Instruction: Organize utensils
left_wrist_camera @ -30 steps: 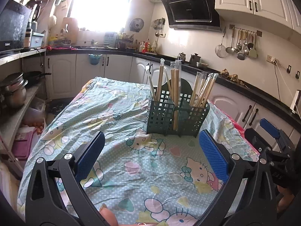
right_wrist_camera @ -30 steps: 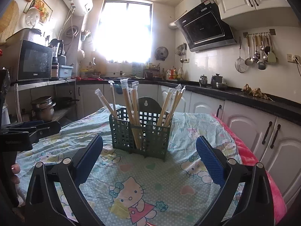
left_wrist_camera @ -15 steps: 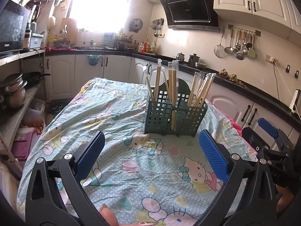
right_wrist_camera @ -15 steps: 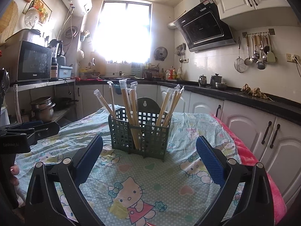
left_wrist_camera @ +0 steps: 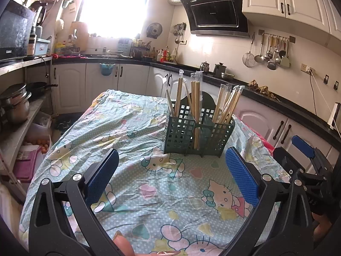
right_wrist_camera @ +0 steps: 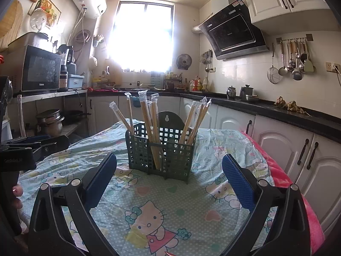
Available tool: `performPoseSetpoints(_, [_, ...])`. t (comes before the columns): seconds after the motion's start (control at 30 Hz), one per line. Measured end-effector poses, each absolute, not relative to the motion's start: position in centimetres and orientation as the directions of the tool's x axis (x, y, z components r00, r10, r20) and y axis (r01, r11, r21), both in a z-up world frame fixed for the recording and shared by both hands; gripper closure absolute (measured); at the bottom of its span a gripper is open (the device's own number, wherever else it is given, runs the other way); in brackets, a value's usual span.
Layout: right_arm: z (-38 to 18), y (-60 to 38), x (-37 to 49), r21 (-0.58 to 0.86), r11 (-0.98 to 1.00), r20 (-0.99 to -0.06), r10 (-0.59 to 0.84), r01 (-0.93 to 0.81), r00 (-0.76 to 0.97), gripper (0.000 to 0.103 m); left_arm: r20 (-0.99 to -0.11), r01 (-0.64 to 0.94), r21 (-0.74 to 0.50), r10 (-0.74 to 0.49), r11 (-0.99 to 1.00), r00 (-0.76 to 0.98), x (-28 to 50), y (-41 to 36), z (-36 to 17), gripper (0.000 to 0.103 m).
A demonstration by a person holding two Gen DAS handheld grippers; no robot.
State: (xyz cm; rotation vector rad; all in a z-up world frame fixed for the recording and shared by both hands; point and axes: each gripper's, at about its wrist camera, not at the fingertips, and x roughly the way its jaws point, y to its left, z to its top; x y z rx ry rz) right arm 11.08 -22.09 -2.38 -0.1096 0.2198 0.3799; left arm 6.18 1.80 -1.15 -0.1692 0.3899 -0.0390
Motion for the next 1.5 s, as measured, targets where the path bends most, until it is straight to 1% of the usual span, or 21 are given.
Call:
performPoseSetpoints(1.1, [-2.2, -21.9, 11.0, -0.065, 0.922, -0.234, 0.359, -0.382, 0.904, 0.006, -0.381, 0.009, -0.171, -0.074, 0.985, 0.922, 6.3, 1.8, -1.4, 0.011])
performPoseSetpoints(1.33, [-2.1, -22.0, 11.0, -0.063, 0.924, -0.233, 0.354, -0.377, 0.906, 0.006, -0.399, 0.003, -0.178, -0.075, 0.984, 0.914, 6.7, 1.9, -1.8, 0.011])
performPoseSetpoints(1.5, [-2.0, -22.6, 11.3, -0.051, 0.930, -0.230, 0.344, -0.364, 0.910, 0.006, -0.430, -0.018, -0.182, -0.063, 0.983, 0.901, 7.2, 2.1, -2.2, 0.011])
